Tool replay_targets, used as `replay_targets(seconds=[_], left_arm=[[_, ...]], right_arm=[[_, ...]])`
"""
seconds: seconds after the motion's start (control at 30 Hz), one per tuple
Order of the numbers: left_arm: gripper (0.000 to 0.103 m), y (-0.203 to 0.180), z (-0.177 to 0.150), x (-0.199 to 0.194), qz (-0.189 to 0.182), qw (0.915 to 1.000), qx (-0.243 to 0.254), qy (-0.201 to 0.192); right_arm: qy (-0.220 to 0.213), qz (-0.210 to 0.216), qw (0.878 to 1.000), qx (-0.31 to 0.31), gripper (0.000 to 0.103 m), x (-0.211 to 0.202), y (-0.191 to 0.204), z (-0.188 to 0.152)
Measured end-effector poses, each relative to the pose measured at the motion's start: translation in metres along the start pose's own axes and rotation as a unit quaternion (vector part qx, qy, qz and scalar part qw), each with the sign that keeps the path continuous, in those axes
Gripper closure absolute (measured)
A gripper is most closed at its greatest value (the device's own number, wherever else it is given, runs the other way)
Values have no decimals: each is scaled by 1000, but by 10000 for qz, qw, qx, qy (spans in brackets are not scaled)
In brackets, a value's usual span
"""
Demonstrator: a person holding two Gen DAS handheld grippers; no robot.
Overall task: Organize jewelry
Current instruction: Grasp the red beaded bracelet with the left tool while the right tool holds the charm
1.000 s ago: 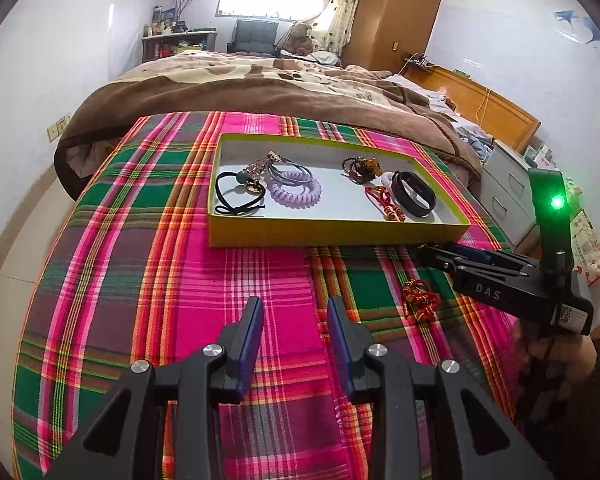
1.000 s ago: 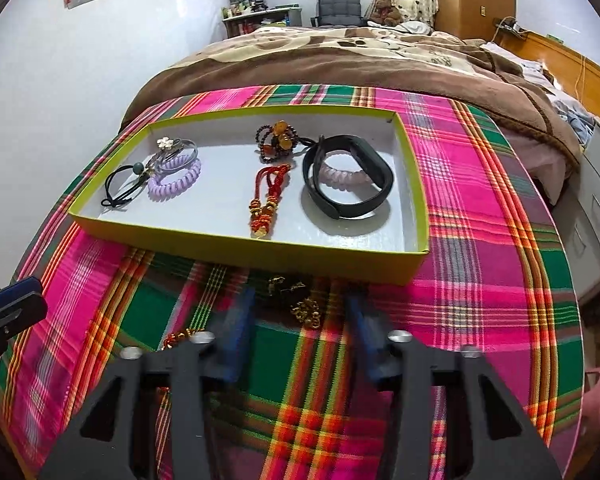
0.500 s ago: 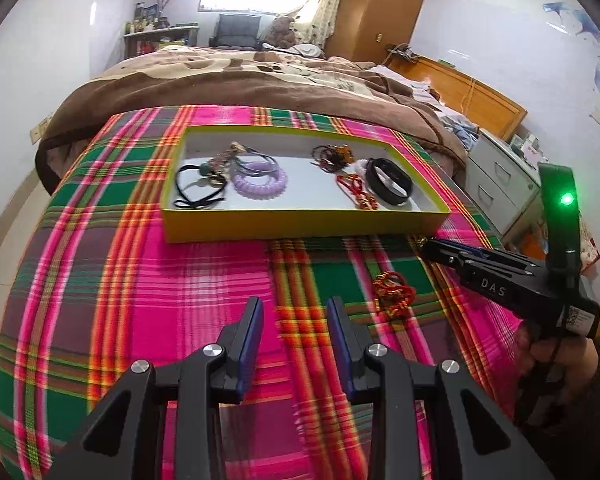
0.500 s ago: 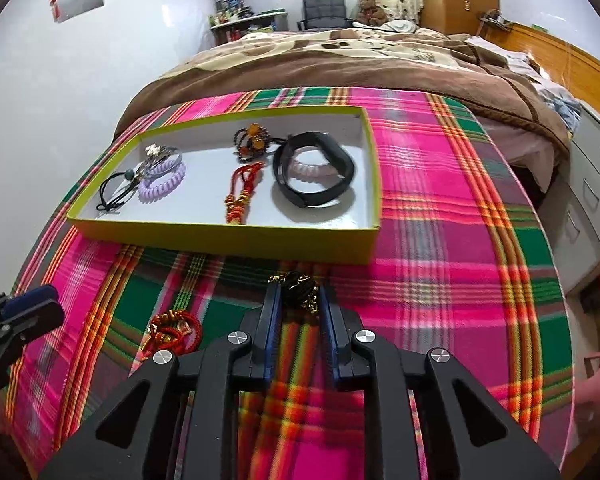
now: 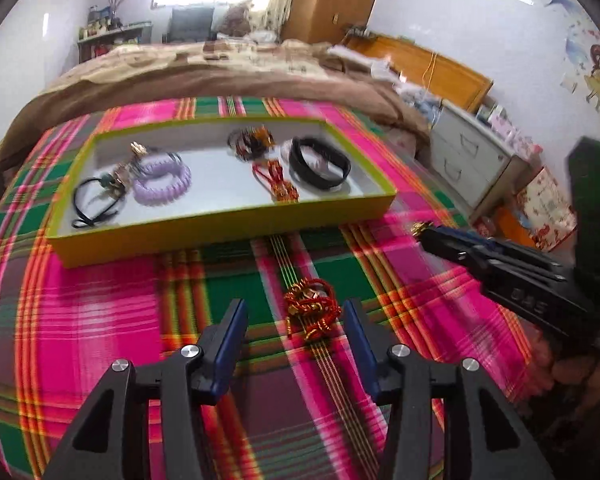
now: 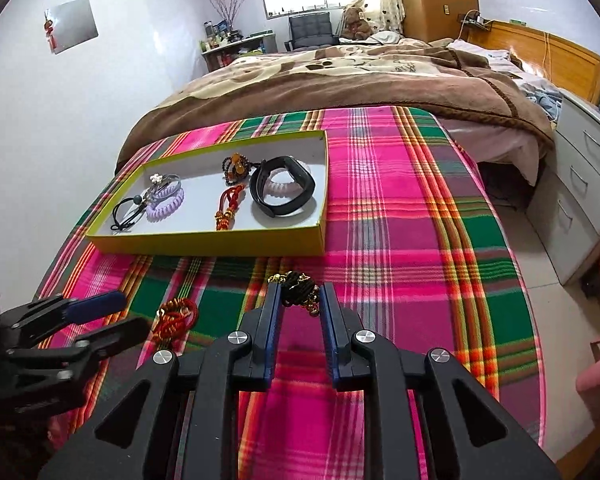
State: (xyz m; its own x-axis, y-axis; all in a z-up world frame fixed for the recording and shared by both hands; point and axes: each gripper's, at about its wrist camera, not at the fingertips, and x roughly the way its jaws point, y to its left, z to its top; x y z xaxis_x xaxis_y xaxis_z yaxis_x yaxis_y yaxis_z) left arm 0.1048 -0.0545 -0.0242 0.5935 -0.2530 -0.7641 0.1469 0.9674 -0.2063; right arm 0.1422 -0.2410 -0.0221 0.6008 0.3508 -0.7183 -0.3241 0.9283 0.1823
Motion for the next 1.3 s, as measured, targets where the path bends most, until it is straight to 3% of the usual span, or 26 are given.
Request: replay_targets(seconds=[0.07,0.53,0.67,0.83,1.3], left_arm=[[53,-7,0,6,202,9997,165,-3],[54,-21,1,26,558,9970,520,107],[70,-16,1,24,673,9969,405,66],[79,-6,1,20,548,9982,251,39],[90,4,-6,0,543,9984,106,-114]], right_arm=[[-1,26,10000,31,83,-1,-1,-2],[-70,153,9998,78,83,-5,-3,-4],[-76,154,9998,91,83,-6,-2,-5],[-47,111,9999,117,83,-5,-2,-7],[-55,59,9999,110,83,-12,10,-12]])
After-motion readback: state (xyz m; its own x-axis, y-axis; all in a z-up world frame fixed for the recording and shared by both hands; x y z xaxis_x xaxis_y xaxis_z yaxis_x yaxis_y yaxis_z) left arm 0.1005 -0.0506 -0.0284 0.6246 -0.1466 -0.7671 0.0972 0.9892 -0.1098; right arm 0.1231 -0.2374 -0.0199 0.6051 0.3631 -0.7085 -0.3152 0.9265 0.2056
